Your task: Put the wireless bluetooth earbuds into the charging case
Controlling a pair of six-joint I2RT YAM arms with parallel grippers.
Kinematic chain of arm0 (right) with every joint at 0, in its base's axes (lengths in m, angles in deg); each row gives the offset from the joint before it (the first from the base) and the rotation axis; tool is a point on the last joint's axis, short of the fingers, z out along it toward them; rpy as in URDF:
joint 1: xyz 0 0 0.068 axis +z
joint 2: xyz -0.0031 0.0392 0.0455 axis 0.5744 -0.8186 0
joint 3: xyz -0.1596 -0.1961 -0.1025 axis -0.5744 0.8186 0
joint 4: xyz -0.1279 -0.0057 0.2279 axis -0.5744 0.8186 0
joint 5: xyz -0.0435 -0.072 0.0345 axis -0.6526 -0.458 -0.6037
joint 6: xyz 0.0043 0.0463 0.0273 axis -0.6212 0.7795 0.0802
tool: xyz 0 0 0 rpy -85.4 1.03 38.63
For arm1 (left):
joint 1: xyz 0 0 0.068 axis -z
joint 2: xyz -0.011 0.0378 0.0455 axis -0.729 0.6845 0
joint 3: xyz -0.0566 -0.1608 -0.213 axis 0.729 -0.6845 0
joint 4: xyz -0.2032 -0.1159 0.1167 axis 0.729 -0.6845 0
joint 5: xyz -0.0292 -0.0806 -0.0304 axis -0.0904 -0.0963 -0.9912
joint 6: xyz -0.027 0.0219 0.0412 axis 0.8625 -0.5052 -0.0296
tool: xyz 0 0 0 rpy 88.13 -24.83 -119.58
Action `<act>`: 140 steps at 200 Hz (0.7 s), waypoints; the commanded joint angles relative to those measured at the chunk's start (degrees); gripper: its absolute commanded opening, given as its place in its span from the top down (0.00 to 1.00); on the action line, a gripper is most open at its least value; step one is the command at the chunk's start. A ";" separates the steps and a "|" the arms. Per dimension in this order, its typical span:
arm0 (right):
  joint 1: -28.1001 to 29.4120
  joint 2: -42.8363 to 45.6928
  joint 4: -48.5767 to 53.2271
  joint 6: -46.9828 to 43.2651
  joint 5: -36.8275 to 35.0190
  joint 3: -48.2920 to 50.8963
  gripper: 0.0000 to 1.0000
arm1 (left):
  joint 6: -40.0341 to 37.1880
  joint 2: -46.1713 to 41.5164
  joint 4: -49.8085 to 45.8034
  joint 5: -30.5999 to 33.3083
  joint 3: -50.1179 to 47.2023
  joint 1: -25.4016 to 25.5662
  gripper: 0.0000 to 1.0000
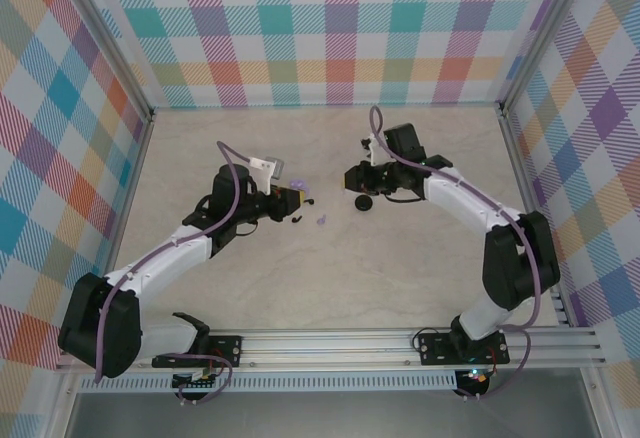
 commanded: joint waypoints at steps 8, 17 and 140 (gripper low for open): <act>-0.02 4.37 -6.33 1.90 4.80 0.35 0.81 | 2.39 -0.01 7.35 -3.41 -1.07 0.47 0.80; -0.05 5.49 -7.66 2.23 5.55 0.30 0.81 | 2.69 -0.11 8.49 -3.83 -1.17 0.56 0.80; 1.47 15.32 -17.44 4.10 8.40 -1.01 0.77 | 4.57 -2.28 23.13 -11.26 -1.61 4.05 0.80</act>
